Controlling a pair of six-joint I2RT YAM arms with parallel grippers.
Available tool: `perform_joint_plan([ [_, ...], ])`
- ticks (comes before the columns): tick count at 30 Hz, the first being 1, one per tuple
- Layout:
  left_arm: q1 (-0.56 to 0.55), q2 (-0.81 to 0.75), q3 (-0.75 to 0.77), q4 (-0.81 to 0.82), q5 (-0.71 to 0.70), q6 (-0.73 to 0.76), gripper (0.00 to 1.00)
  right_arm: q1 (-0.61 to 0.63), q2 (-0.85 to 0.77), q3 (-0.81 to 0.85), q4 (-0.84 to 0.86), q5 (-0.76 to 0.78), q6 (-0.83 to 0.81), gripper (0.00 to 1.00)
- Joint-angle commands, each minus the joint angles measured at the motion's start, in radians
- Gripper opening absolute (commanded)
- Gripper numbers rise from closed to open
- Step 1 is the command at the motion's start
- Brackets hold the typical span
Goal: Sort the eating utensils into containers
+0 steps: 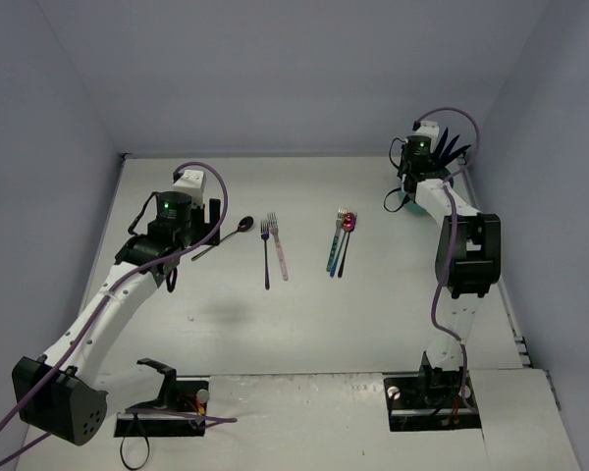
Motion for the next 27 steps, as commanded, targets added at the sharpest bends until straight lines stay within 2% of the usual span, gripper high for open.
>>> perform_joint_plan([
  [1,0.006,-0.006,0.026,0.053,0.001,0.011,0.74,-0.007,-0.022,0.033,0.01,0.028,0.016,0.1],
  [4,0.006,-0.009,0.025,0.054,0.0,0.012,0.74,-0.011,-0.018,0.027,0.003,0.027,0.021,0.04],
  [8,0.006,-0.009,0.024,0.053,-0.002,0.012,0.74,-0.012,-0.031,0.018,-0.003,0.014,0.018,0.05],
  [13,0.006,-0.006,0.025,0.056,0.004,0.01,0.74,-0.003,-0.119,-0.009,-0.017,-0.024,-0.002,0.14],
  [16,0.008,-0.007,0.026,0.055,0.014,0.008,0.74,0.012,-0.229,-0.048,-0.051,-0.073,0.0,0.26],
  [21,0.012,-0.012,0.028,0.054,0.028,0.006,0.74,0.084,-0.393,-0.156,-0.141,-0.073,0.046,0.39],
  [24,0.014,-0.013,0.028,0.05,0.029,0.006,0.74,0.153,-0.453,-0.229,-0.181,-0.066,0.09,0.41],
  [27,0.016,-0.014,0.028,0.05,0.034,0.006,0.74,0.226,-0.493,-0.303,-0.24,-0.057,0.205,0.42],
])
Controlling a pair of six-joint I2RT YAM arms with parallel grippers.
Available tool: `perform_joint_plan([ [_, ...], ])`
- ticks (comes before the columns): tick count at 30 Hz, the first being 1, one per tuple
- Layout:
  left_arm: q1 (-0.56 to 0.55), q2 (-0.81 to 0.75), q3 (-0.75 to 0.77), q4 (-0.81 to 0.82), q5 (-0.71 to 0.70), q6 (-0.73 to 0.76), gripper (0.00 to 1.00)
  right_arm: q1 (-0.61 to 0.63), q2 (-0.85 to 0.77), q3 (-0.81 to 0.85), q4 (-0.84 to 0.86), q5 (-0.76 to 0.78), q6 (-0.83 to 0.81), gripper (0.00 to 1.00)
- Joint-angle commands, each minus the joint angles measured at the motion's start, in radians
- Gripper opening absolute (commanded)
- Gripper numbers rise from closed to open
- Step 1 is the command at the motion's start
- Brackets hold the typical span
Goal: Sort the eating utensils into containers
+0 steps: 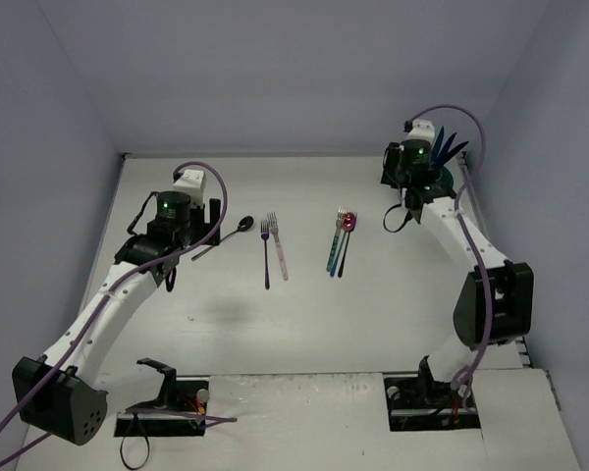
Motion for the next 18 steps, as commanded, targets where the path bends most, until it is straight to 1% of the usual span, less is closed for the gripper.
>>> perform_joint_plan([
  [1,0.009,-0.013,0.028,0.05,0.012,0.005,0.74,0.097,-0.063,-0.099,-0.072,0.008,0.168,0.42],
  [6,0.009,-0.012,0.025,0.048,0.009,0.006,0.74,0.176,-0.048,-0.167,-0.074,0.019,0.325,0.36],
  [14,0.009,0.004,0.026,0.047,0.011,0.004,0.74,0.258,0.096,-0.168,-0.074,0.07,0.449,0.28],
  [18,0.009,0.007,0.026,0.045,0.011,0.003,0.74,0.27,0.165,-0.14,-0.074,0.074,0.473,0.23],
])
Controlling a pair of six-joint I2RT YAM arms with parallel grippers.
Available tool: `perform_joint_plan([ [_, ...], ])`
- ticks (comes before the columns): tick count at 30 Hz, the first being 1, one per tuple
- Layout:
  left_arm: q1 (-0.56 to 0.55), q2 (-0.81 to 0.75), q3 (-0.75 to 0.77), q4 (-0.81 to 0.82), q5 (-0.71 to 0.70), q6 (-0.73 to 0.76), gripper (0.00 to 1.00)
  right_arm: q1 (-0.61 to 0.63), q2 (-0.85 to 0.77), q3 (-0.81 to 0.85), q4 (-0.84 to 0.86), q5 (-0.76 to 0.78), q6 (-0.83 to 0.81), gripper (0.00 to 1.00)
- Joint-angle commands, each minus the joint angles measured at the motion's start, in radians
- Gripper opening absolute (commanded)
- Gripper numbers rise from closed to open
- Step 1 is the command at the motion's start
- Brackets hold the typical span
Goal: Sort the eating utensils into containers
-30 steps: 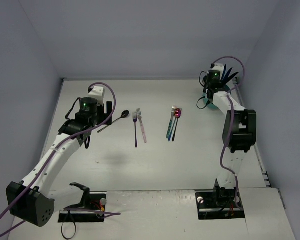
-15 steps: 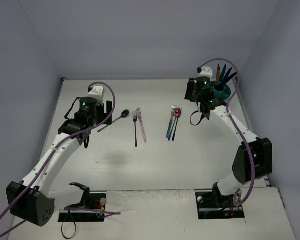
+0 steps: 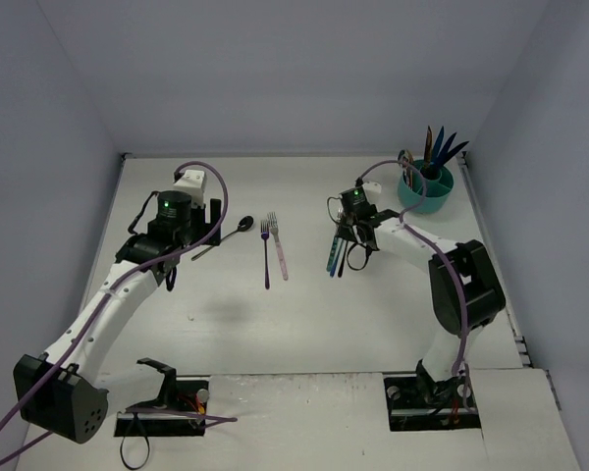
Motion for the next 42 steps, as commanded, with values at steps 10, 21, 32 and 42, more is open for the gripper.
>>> perform_joint_plan([
  [10,0.007,0.0,0.029,0.044,0.012,0.001,0.74,0.027,0.125,0.082,-0.006,0.081,0.131,0.18],
  [21,0.007,-0.005,0.03,0.044,0.016,0.0,0.74,0.03,0.198,0.099,-0.007,0.1,0.153,0.14],
  [32,0.007,-0.005,0.03,0.041,0.013,0.001,0.74,0.03,0.251,0.127,-0.017,0.136,0.142,0.06],
  [42,0.007,-0.004,0.029,0.041,0.011,0.001,0.74,0.04,0.166,0.195,-0.027,0.135,0.047,0.0],
])
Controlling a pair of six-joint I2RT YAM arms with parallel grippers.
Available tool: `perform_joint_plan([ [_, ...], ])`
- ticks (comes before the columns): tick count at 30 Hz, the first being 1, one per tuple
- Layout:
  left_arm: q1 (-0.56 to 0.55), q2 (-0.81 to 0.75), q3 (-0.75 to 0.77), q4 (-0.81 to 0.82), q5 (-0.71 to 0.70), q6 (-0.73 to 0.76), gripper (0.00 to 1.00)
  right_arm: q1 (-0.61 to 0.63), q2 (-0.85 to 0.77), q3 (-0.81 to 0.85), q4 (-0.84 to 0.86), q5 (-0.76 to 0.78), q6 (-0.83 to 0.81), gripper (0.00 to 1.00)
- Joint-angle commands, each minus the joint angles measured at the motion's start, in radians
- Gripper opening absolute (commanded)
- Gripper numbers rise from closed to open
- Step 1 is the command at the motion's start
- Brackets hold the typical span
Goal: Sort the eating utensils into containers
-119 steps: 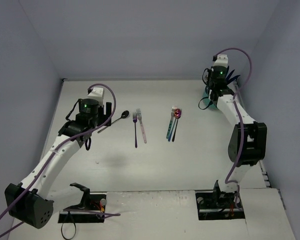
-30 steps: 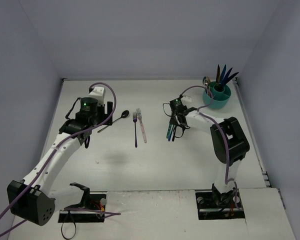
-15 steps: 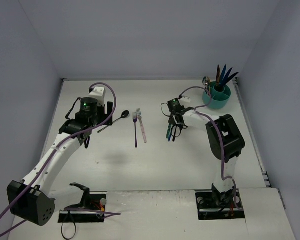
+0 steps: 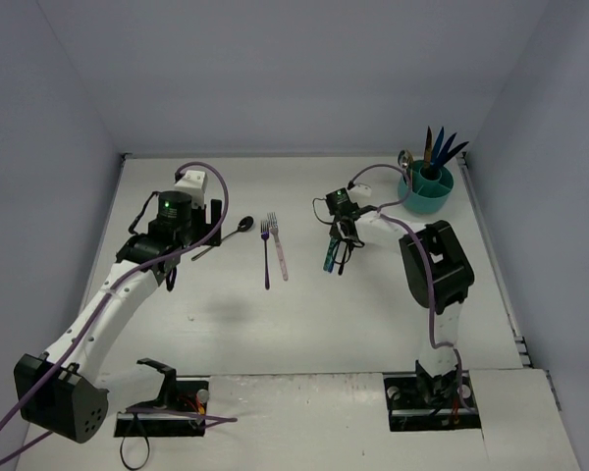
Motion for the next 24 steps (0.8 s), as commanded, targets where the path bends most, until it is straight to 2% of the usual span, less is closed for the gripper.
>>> perform_joint_plan([
  [1,0.007,-0.01,0.028,0.041,0.003,0.001,0.74,0.017,-0.12,0.062,-0.021,0.031,-0.084,0.0],
  [10,0.006,-0.017,0.025,0.045,0.0,0.003,0.74,-0.013,-0.325,0.149,0.008,0.045,-0.368,0.0],
  [14,0.006,-0.016,0.024,0.045,-0.003,0.005,0.74,-0.108,-0.4,0.124,0.128,-0.023,-0.513,0.0],
  [19,0.007,-0.017,0.023,0.045,-0.002,0.005,0.74,-0.229,-0.476,0.038,0.368,-0.118,-0.656,0.0],
  [24,0.007,-0.005,0.026,0.045,0.004,0.005,0.74,-0.311,-0.432,0.023,0.549,-0.202,-0.83,0.0],
])
